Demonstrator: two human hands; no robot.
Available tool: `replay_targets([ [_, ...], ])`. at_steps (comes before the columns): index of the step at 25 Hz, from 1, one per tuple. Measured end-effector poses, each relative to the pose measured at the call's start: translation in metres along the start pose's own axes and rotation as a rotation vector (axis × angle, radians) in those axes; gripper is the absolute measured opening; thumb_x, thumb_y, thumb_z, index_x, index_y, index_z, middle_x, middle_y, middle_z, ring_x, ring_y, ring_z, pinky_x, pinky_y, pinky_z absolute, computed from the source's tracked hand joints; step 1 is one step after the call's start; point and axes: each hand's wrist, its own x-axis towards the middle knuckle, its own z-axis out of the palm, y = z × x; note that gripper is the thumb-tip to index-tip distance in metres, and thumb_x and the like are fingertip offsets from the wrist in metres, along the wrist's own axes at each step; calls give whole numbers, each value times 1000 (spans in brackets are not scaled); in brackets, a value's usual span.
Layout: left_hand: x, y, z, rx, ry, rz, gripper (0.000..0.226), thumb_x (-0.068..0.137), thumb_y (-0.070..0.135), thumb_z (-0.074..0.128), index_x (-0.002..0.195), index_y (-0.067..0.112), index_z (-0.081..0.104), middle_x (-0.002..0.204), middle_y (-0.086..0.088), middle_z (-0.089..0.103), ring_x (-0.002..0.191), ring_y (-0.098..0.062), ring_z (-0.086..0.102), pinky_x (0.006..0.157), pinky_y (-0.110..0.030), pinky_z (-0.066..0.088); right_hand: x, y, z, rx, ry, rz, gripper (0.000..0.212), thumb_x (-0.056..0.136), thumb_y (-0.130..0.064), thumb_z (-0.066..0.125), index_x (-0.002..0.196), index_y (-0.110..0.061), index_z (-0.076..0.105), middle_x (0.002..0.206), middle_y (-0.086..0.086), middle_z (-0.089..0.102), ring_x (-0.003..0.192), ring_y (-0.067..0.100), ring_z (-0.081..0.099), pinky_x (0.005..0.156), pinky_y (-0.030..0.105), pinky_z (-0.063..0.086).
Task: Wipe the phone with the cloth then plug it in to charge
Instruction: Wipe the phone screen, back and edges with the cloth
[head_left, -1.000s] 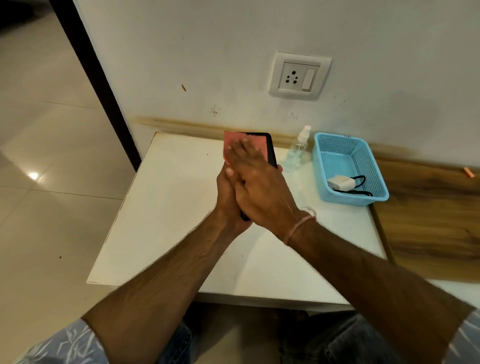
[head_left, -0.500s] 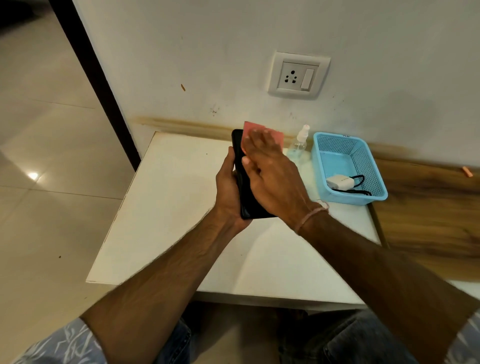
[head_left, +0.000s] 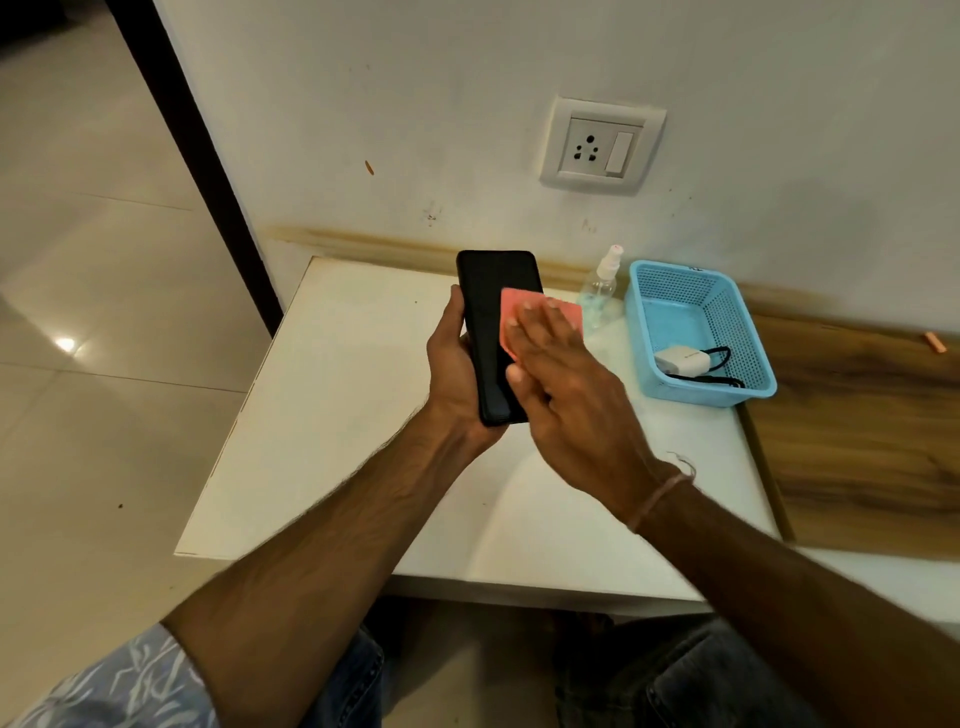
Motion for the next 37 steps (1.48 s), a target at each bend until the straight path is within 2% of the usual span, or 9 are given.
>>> replay_targets([
  [4,-3,8,-2,-20,-99,-81,82,93,72,37,131,1,51,107,-15,63,93,-30,60,82,-39,54,-35,-14,16,15,-83,-199,49,102,-32,36,146,-12,35,155,1,27,146,13,15,119,40,22],
  [7,-1,10,-3,-49,-65,-36,81,93,70,41,131,-1,55,106,-19,63,90,-32,60,87,-42,51,-48,11,-3,-86,-113,-318,47,102,-30,36,144,-10,38,154,3,32,146,15,20,117,40,27],
  [12,-1,0,0,-5,-19,-32,73,94,68,43,124,6,66,104,-16,71,91,-30,70,81,-39,60,-13,3,-3,-52,-19,-60,47,101,-25,40,146,-11,33,155,4,25,147,17,12,119,42,21],
  [16,-5,9,-3,-35,-105,-71,81,93,72,36,129,1,52,107,-15,62,92,-30,61,81,-39,53,-35,-17,14,-17,-126,-192,50,101,-34,37,147,-14,33,155,-1,25,147,15,13,119,39,20],
  [19,-4,10,-1,-73,-77,-38,81,94,69,41,129,-2,56,105,-20,63,89,-33,60,85,-42,51,-49,6,-7,-70,-171,-289,47,102,-31,37,145,-14,36,155,0,29,146,13,18,117,38,26],
  [22,-5,1,2,-30,-37,-32,76,93,70,43,128,5,63,105,-20,68,89,-32,67,83,-39,55,-31,15,-16,-71,-73,-114,46,101,-22,42,145,-11,35,154,3,29,146,17,18,115,42,29],
  [25,-5,-3,3,-6,-38,-65,80,93,70,41,133,4,59,105,-17,68,91,-31,68,79,-38,59,-18,-12,2,9,-36,-26,47,101,-27,40,146,-14,32,156,0,24,147,15,10,120,40,18],
  [31,-1,4,-4,-91,-97,-62,80,93,70,42,129,-1,58,106,-20,64,91,-33,62,85,-41,52,-44,8,-7,-52,-124,-295,46,101,-29,39,144,-13,38,153,1,32,145,13,20,116,38,28],
  [37,-1,-5,-1,-25,-53,-86,77,93,70,43,127,4,62,107,-16,68,96,-32,67,85,-39,57,-13,-13,9,-15,-35,-48,47,102,-27,39,147,-14,31,156,1,22,147,15,9,120,42,18],
])
